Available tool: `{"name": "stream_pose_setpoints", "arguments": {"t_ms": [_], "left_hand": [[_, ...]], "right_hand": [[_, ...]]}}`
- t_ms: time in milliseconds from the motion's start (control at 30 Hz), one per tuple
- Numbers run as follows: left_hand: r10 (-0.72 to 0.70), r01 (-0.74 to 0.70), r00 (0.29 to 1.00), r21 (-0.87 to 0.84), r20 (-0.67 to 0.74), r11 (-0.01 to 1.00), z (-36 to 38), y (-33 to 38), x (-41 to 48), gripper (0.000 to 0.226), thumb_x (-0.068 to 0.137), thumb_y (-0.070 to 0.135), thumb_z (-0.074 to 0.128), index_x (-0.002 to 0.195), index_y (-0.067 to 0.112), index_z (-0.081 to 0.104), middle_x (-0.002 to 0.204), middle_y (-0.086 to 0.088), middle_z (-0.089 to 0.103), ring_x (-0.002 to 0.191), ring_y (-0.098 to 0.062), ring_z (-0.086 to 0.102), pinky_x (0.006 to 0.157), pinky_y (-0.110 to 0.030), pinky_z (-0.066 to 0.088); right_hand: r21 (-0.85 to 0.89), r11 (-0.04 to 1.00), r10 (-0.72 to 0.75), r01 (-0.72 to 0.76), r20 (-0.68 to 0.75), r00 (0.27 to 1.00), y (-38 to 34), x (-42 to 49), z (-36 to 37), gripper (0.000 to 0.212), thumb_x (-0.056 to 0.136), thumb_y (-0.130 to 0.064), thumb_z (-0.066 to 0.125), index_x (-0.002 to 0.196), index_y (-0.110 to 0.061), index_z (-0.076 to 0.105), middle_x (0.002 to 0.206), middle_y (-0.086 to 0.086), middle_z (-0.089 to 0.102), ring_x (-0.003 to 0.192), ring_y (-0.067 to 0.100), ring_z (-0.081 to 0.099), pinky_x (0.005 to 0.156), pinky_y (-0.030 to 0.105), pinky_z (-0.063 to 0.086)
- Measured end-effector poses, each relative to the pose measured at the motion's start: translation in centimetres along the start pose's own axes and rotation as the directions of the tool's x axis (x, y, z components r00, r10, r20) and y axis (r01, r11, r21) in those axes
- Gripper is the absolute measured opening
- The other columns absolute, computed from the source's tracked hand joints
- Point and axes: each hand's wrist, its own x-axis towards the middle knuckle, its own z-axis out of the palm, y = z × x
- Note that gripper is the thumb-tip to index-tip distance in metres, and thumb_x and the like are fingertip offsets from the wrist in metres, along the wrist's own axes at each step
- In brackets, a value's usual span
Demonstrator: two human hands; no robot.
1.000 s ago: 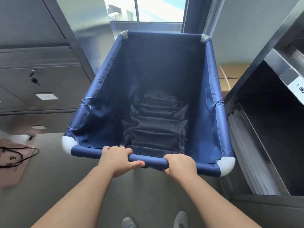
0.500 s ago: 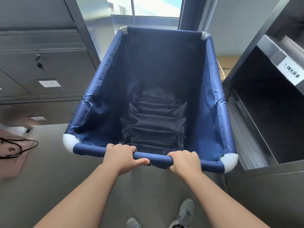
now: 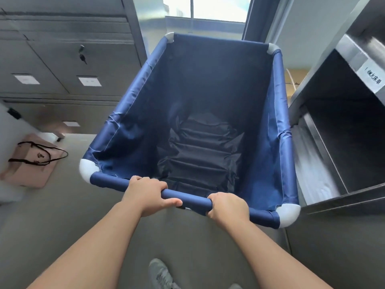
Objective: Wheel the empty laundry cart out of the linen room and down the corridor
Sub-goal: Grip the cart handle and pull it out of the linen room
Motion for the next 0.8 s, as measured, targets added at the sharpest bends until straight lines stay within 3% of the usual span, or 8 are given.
{"name": "stream_pose_setpoints", "arguments": {"t_ms": [367, 533, 667, 800], "left_hand": [[-0.007, 0.007, 1.000, 0.005, -0.001, 1.000, 3.0, 0.7, -7.7, 0.076, 0.063, 0.098, 0.017, 0.080, 0.034, 0.055, 0.077, 0.014, 0.060, 0.080, -0.012, 0.055, 0.090, -0.040, 0.038], [0.002, -0.002, 1.000, 0.018, 0.027, 1.000, 4.2, 1.1, -11.0, 0.074, 0.067, 0.096, 0.018, 0.080, 0.032, 0.053, 0.082, 0.012, 0.063, 0.082, -0.017, 0.057, 0.090, -0.041, 0.039], [0.002, -0.003, 0.999, 0.022, 0.045, 1.000, 5.5, 1.0, -14.2, 0.071, 0.070, 0.096, 0.021, 0.081, 0.033, 0.053, 0.079, 0.012, 0.062, 0.080, -0.016, 0.057, 0.090, -0.041, 0.041], [-0.003, 0.001, 0.999, 0.029, 0.047, 1.000, 6.4, 1.2, -17.0, 0.076, 0.066, 0.097, 0.017, 0.083, 0.033, 0.055, 0.079, 0.012, 0.062, 0.080, -0.015, 0.058, 0.091, -0.041, 0.041]], "right_hand": [[-0.087, 0.996, 0.000, -0.006, -0.072, 0.997, -1.8, -7.4, 4.0, 0.021, 0.084, -0.028, 0.054, 0.101, -0.037, 0.063, 0.095, -0.008, 0.068, 0.088, 0.021, 0.058, 0.072, 0.035, 0.031], [-0.081, 0.996, 0.037, -0.038, -0.017, 0.999, -2.7, -10.8, 5.1, 0.018, 0.085, -0.037, 0.058, 0.101, -0.039, 0.063, 0.087, -0.010, 0.061, 0.082, 0.018, 0.049, 0.077, 0.033, 0.032], [-0.075, 0.997, 0.027, -0.029, -0.030, 0.999, -3.7, -13.7, 6.9, 0.018, 0.085, -0.039, 0.059, 0.102, -0.038, 0.065, 0.100, -0.010, 0.066, 0.114, 0.018, 0.050, 0.105, 0.041, 0.029], [-0.087, 0.995, 0.041, -0.039, 0.013, 0.999, -4.3, -16.3, 8.1, 0.023, 0.088, -0.041, 0.058, 0.110, -0.040, 0.063, 0.122, -0.010, 0.062, 0.141, 0.023, 0.031, 0.117, 0.051, 0.015]]}}
